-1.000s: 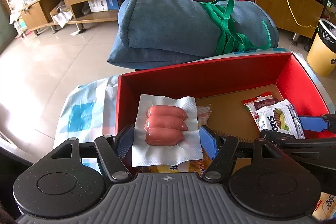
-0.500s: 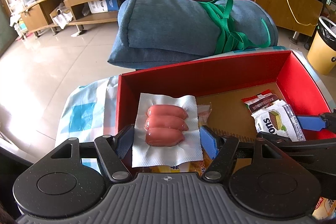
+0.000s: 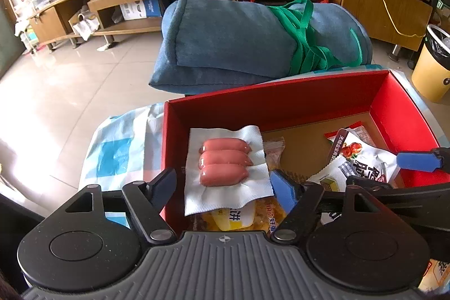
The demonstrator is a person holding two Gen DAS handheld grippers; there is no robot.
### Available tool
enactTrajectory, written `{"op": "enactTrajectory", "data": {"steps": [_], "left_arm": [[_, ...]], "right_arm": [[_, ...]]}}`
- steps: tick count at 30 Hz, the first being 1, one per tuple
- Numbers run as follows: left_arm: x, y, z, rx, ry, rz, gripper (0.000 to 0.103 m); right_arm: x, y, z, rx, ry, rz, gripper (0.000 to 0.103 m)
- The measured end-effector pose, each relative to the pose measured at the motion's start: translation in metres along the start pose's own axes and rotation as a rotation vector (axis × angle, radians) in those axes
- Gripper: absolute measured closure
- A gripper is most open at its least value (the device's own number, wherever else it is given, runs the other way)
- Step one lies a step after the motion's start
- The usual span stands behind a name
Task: Organize snacks
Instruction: 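Open both tools to release the snacks and lift them from the box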
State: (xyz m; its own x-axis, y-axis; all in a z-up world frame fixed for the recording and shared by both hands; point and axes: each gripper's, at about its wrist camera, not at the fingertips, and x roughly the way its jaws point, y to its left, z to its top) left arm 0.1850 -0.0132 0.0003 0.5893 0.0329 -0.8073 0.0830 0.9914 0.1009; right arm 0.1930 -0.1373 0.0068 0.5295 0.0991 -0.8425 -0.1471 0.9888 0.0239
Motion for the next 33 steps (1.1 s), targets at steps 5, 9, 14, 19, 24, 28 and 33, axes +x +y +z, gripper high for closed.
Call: {"op": "enactTrajectory", "data": {"steps": [5,9,14,19,24,28,33], "left_arm": [[-0.015,0.005,-0.001,-0.019,-0.029,-0.009,0.023],[-0.035,0.008,-0.002,-0.030,-0.098,-0.010,0.022],[-0.063,0.004,-0.005,-0.032,-0.197,-0.001,0.022],[-0.090,-0.003,-0.011,-0.012,-0.310,-0.004,0.021],[-0.120,-0.007,-0.016,0.001,-0.451,-0.016,0.016],[-0.139,-0.011,-0.021,0.010,-0.533,-0.034,0.015],[-0.149,-0.012,-0.023,-0.002,-0.576,-0.063,0.013]], "right_arm": [[-0.016,-0.004,0.000,0.020,-0.034,0.001,0.041],[-0.032,-0.009,-0.001,0.040,-0.071,0.009,0.041],[-0.046,-0.015,-0.003,0.054,-0.099,0.016,0.041],[-0.057,-0.022,-0.005,0.077,-0.122,0.021,0.041],[-0.064,-0.026,-0.007,0.089,-0.138,0.028,0.041],[-0.066,-0.025,-0.007,0.092,-0.141,0.040,0.041],[-0.068,-0.022,-0.008,0.082,-0.139,0.046,0.041]]}}
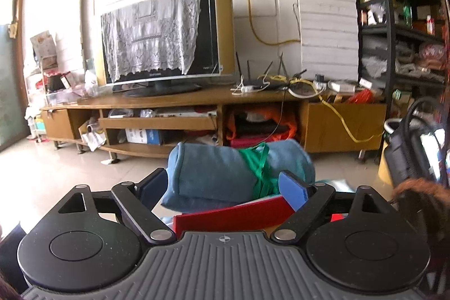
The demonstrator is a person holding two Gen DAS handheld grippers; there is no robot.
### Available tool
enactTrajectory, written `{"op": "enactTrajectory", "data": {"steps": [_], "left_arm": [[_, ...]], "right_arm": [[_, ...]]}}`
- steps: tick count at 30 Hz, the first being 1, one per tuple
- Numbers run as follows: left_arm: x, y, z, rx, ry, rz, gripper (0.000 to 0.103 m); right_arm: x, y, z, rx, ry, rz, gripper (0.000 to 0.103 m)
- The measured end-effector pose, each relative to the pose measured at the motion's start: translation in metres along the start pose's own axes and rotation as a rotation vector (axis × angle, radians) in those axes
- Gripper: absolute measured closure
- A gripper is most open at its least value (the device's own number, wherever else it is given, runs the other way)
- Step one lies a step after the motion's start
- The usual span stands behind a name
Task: Organize snacks
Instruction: 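Swing both open tools back over the remaining snacks on the table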
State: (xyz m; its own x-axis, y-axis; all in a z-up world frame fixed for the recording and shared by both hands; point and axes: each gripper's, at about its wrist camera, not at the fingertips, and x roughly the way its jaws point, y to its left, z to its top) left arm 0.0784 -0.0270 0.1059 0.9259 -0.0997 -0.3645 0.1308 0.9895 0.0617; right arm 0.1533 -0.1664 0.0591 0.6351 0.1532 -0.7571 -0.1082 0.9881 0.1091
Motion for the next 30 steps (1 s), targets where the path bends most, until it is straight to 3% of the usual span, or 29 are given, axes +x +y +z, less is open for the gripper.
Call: {"op": "enactTrajectory", "data": {"steps": [6,9,15,19,24,30], "left_arm": [[-0.001,0.007,0.000,-0.056,0.042,-0.080,0.011],[0.000,0.017,0.001,-0.137,0.114,-0.196,0.010],[0.008,0.044,0.006,-0.374,0.265,-0.507,0.009],[0.013,0.050,0.003,-0.485,0.327,-0.633,0.009],[0.015,0.053,0.001,-0.566,0.353,-0.738,0.010],[0.002,0.047,0.008,-0.600,0.332,-0.904,0.007]], "right_arm": [[-0.006,-0.002,-0.003,0.015,0.005,0.007,0.041],[-0.013,-0.005,-0.005,0.026,0.002,0.008,0.040],[-0.036,-0.012,-0.007,0.044,-0.023,0.017,0.040],[-0.050,-0.020,-0.011,0.067,-0.030,0.024,0.040],[-0.062,-0.029,-0.015,0.085,-0.040,0.032,0.039],[-0.070,-0.033,-0.017,0.088,-0.053,0.057,0.034]]}}
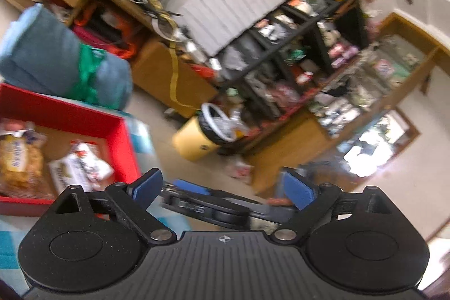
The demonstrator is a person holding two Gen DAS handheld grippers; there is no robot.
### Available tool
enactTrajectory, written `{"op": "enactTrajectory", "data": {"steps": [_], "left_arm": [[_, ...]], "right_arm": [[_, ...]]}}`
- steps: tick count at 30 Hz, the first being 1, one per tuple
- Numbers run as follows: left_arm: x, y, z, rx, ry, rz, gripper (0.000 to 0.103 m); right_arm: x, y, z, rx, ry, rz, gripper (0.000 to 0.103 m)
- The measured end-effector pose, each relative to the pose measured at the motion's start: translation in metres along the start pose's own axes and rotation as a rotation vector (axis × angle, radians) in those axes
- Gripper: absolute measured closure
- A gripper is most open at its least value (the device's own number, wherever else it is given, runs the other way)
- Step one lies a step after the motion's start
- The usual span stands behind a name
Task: Organize snacks
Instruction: 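Swing both open tools back over the remaining snacks on the table, then grasp the gold wrapped cake with left tool while right tool grasps the steamed cake bun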
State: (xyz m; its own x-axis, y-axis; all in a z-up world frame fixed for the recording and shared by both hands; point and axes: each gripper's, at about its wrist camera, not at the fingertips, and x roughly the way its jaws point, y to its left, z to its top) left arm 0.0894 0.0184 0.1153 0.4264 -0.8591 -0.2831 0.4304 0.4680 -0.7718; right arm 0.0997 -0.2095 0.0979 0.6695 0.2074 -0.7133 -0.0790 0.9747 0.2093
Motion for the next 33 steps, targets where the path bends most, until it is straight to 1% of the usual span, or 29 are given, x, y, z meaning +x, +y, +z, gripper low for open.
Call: {"op": "enactTrajectory", "data": {"steps": [3,4,6,8,11,13,15,16,18,20,21,25,29,33], "left_arm": [[0.002,-0.009,-0.002,0.003,0.013,-0.049,0.007],[0.003,-0.011,-0.003,0.011,0.016,-0.046,0.007],[0.005,-0.011,-0.005,0.025,0.012,-0.004,0.006],[0.006,-0.005,-0.009,0.042,0.004,0.089,0.006],[0.010,0.007,-0.020,0.083,0.008,0.269,0.006],[0.017,0.017,-0.030,0.128,0.043,0.418,0.006],[0.026,0.026,-0.040,0.175,0.081,0.537,0.006],[0.031,0.031,-0.048,0.199,0.105,0.585,0.006],[0.042,0.041,-0.059,0.245,0.174,0.646,0.006],[0.050,0.050,-0.071,0.284,0.244,0.667,0.006],[0.052,0.054,-0.076,0.297,0.265,0.676,0.006],[0.062,0.066,-0.089,0.339,0.355,0.670,0.006],[0.065,0.062,-0.099,0.365,0.380,0.669,0.006],[0.070,0.063,-0.100,0.358,0.392,0.662,0.006]], "right_arm": [[-0.003,0.002,-0.001,-0.005,-0.005,0.018,0.034],[-0.003,0.003,-0.001,-0.010,-0.010,0.019,0.034],[-0.004,0.002,-0.001,-0.015,-0.009,0.017,0.034],[-0.004,-0.001,-0.004,-0.011,0.002,0.008,0.034],[0.002,-0.006,-0.013,-0.011,0.038,-0.025,0.034],[0.005,-0.007,-0.022,-0.023,0.066,-0.048,0.034],[0.011,-0.007,-0.033,-0.048,0.100,-0.085,0.034],[0.014,-0.007,-0.039,-0.056,0.120,-0.100,0.034],[0.020,-0.009,-0.050,-0.065,0.163,-0.110,0.034],[0.025,-0.012,-0.058,-0.076,0.192,-0.118,0.034],[0.027,-0.013,-0.061,-0.079,0.204,-0.118,0.034],[0.033,-0.024,-0.063,-0.068,0.241,-0.121,0.034],[0.040,-0.028,-0.060,-0.048,0.257,-0.103,0.034],[0.054,-0.024,-0.059,-0.058,0.290,-0.080,0.034]]}}
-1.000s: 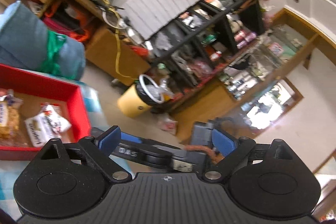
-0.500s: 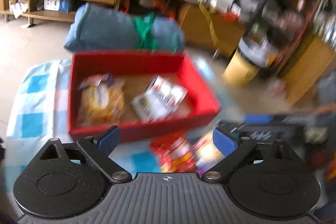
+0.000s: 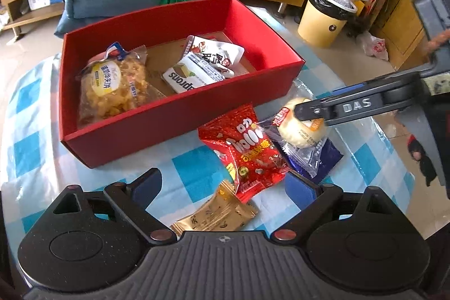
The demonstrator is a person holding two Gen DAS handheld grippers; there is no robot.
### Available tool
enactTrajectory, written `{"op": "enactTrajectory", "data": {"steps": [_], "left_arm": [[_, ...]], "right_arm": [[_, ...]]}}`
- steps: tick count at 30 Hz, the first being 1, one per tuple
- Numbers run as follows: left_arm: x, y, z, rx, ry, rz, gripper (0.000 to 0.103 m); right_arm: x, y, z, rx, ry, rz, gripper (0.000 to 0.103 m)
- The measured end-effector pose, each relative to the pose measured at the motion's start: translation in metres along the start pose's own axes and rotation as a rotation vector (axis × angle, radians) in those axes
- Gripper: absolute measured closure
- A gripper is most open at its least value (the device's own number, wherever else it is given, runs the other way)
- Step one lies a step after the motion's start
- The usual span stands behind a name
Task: Organize snacks
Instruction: 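Grasp the gold wrapped cake with left tool while right tool grasps the steamed cake bun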
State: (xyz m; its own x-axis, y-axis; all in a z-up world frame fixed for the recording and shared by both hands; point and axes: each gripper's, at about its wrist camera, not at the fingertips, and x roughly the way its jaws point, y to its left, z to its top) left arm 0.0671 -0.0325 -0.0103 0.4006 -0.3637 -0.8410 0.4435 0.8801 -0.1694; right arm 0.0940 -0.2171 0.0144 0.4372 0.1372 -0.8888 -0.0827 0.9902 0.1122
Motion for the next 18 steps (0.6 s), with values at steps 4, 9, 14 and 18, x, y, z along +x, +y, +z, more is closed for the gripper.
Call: {"op": "enactTrajectory", "data": {"steps": [4,9,14,18], "left_arm": [[0.002,0.003,0.000,-0.021,0.012,-0.012,0.006],[0.006,0.010,0.001,-0.055,0.037,-0.044,0.006],[0.007,0.004,-0.002,-0.010,0.044,-0.047,0.006],[0.018,0.003,-0.006,0.031,0.079,-0.031,0.006]], "right_arm": [[-0.002,-0.002,0.005,0.039,-0.005,0.006,0.034],[0.004,0.002,0.004,0.014,0.028,0.045,0.032],[0.026,0.017,-0.001,-0.089,0.109,0.019,0.025],[0.032,0.024,-0.003,-0.129,0.101,0.002,0.025]]}}
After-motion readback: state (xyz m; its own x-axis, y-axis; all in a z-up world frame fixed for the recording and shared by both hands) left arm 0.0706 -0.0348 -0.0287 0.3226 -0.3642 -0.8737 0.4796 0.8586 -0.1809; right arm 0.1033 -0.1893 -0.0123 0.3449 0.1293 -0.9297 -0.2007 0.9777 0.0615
